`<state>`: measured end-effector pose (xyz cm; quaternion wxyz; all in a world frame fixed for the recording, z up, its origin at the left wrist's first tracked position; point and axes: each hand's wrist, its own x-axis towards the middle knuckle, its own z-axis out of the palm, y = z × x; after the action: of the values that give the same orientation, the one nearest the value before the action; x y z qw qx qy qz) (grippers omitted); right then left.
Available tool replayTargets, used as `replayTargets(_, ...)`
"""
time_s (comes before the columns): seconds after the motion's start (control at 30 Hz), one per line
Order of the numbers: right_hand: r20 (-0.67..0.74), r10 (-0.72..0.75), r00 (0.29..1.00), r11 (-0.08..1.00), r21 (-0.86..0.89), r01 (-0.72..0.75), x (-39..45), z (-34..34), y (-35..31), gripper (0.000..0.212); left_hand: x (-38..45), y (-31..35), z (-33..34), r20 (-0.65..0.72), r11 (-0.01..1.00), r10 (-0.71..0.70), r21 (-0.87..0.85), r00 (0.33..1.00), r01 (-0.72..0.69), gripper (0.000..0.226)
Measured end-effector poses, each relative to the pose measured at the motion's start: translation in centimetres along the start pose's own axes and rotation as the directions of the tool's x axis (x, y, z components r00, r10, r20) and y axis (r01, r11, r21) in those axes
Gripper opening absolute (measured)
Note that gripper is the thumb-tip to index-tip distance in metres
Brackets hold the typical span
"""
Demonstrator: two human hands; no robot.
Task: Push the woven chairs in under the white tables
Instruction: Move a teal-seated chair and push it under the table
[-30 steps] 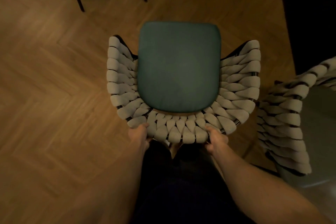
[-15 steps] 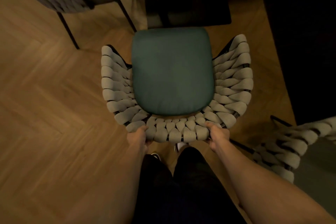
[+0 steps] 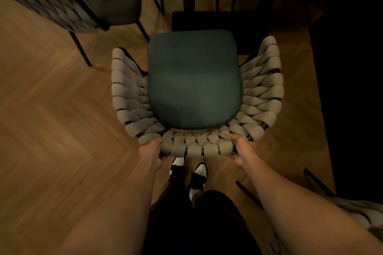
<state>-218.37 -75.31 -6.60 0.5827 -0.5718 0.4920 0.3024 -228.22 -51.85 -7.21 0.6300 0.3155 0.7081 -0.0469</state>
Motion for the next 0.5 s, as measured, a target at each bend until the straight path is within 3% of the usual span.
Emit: replayTargets(0.5,0.026,0.035,0.999,0.999,-0.042,-0.034,1.1,2.3,-1.3,0.034,1.8,3.8,1.1,-0.021,0.999,0.04,0.027,0.999,-0.04,0.048)
